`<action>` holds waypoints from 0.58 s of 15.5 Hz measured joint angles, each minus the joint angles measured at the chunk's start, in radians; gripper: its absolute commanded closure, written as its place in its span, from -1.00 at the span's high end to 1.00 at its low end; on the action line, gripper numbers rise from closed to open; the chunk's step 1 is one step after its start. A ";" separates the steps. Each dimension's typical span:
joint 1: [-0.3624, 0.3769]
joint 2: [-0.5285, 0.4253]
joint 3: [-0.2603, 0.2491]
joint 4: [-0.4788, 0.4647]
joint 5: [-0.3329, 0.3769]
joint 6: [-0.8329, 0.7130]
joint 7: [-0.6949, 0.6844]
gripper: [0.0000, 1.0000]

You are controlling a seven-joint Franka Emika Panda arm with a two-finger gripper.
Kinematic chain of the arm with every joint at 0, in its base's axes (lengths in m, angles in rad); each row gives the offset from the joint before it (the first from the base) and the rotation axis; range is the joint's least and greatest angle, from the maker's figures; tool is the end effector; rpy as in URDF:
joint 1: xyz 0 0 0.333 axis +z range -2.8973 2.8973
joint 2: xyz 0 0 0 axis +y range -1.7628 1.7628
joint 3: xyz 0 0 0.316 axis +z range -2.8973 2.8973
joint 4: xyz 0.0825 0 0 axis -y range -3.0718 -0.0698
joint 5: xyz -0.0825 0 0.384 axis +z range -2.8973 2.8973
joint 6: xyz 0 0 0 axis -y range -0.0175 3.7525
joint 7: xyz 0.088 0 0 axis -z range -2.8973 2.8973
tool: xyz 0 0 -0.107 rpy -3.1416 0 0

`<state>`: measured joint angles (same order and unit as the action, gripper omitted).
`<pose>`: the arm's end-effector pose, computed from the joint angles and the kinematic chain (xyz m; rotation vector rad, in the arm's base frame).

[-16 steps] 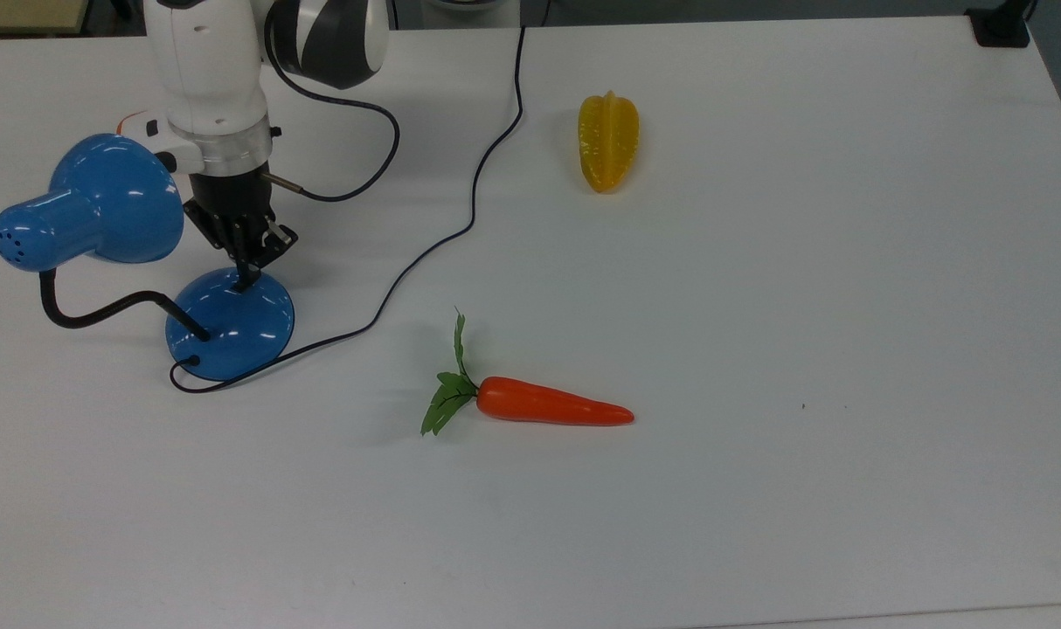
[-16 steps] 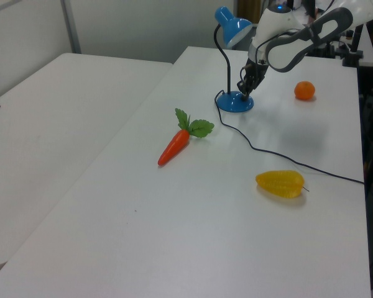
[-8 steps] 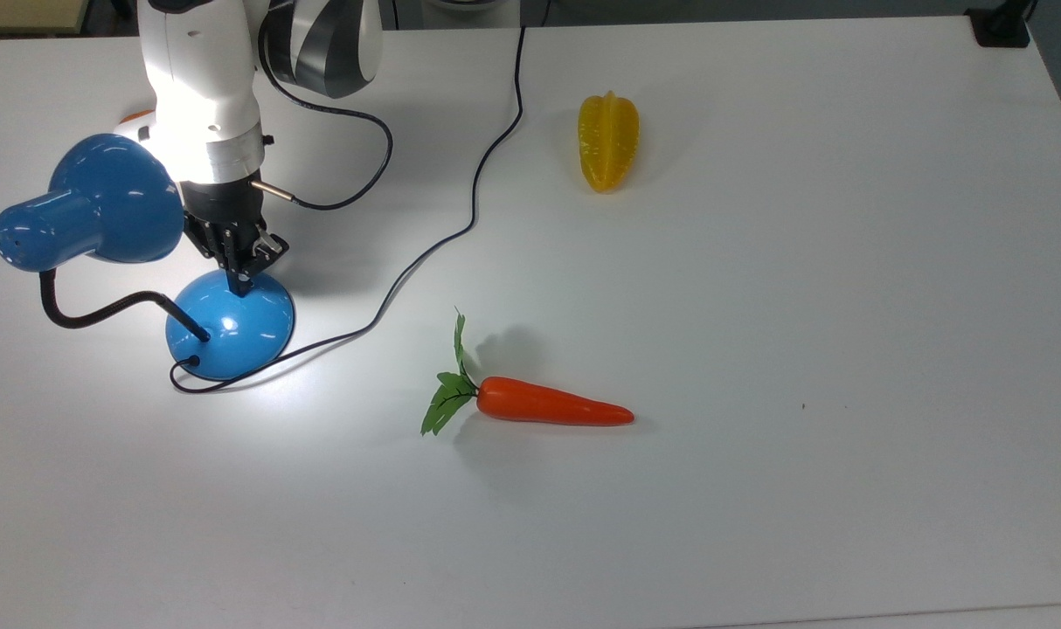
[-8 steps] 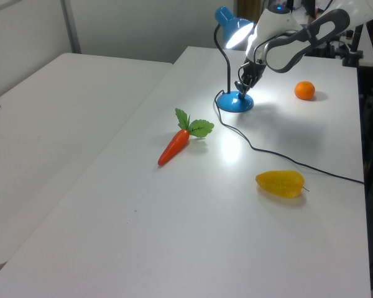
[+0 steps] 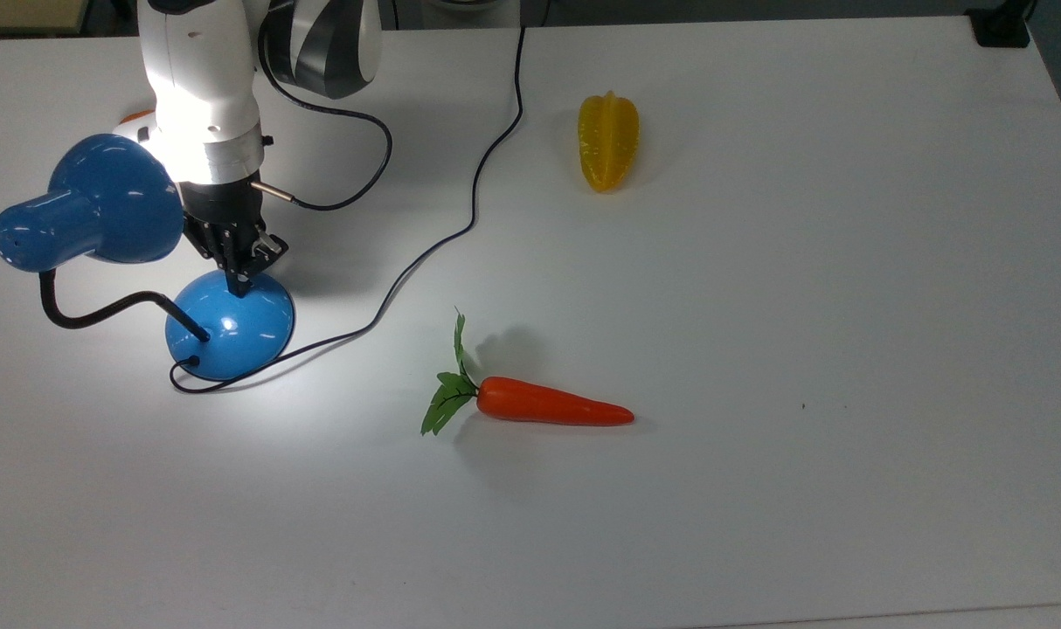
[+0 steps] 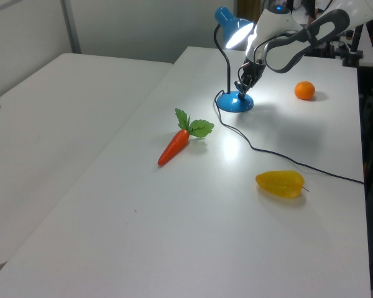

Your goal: Turn on desk lamp

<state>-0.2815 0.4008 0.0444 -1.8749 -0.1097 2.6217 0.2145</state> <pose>0.6456 -0.1558 0.3351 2.9855 -0.5625 0.5308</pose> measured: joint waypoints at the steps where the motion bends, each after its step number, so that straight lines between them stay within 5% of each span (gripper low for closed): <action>1: 0.000 -0.001 0.000 0.002 0.000 -0.010 0.000 -1.00; 9: 0.056 -0.092 0.019 0.022 -0.001 -0.353 0.000 -1.00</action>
<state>-0.2258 0.3085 0.0635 -1.8528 -0.1105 2.2692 0.2146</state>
